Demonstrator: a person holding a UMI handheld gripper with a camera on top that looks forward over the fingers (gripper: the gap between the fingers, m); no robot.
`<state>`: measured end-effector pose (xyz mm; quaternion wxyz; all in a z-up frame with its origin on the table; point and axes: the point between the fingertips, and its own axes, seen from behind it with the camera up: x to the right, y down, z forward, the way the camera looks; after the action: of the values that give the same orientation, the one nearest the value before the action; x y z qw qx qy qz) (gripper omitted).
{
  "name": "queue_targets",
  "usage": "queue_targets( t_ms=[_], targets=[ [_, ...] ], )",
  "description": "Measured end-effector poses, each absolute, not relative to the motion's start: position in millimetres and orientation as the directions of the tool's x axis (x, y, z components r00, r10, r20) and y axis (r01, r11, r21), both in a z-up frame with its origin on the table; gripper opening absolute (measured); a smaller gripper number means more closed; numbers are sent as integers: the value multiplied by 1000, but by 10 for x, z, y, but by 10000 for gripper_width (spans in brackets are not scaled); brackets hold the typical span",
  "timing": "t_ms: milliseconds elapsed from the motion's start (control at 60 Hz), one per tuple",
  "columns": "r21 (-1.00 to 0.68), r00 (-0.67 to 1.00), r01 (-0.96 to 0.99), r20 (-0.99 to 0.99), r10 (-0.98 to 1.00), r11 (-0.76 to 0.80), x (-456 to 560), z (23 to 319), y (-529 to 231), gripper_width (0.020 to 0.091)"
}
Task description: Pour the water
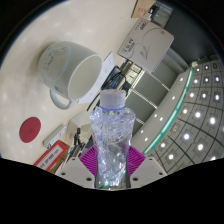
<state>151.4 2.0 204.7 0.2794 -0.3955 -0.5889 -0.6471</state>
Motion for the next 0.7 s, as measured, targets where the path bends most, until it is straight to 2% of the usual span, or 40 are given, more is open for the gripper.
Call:
queue_targets(
  t_ms=[150,300,367,517,700],
  targets=[
    [550,-536,823,835,125,-144,1488,2000,15,348],
    [434,-414,885,899,139,-170,1529,2052,-37,351],
    [301,-273,931,950,153,-207,1594,2109,-89,349],
    [-129,167,949,980,112,-286,1704,2352,-264,347],
    [-630,669,715,743,34,-303,1830,2608,-402,350]
  ],
)
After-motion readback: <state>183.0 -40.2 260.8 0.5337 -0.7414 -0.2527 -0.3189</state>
